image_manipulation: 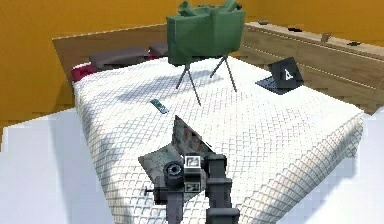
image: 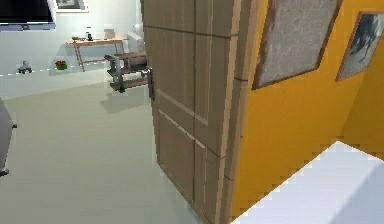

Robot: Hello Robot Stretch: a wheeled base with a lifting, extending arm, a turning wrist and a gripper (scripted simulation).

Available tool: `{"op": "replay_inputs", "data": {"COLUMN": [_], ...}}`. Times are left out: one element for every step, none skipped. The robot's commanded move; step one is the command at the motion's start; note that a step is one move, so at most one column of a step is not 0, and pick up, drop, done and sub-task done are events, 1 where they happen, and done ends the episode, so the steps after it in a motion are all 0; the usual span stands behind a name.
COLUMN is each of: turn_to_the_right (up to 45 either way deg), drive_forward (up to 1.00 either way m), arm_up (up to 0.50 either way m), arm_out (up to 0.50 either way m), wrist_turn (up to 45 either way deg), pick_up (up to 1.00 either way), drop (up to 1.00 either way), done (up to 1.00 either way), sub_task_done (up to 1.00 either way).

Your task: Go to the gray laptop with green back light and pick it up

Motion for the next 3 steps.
{"op": "replay_inputs", "data": {"turn_to_the_right": [0.0, 0.0, 0.0], "drive_forward": [0.00, 0.00, 0.00], "arm_up": [0.00, 0.00, 0.00], "arm_out": [0.00, 0.00, 0.00], "wrist_turn": [45.0, 45.0, 45.0], "pick_up": [0.00, 0.00, 0.00], "drop": [0.00, 0.00, 0.00], "done": [0.00, 0.00, 0.00], "sub_task_done": [0.00, 0.00, 0.00]}}
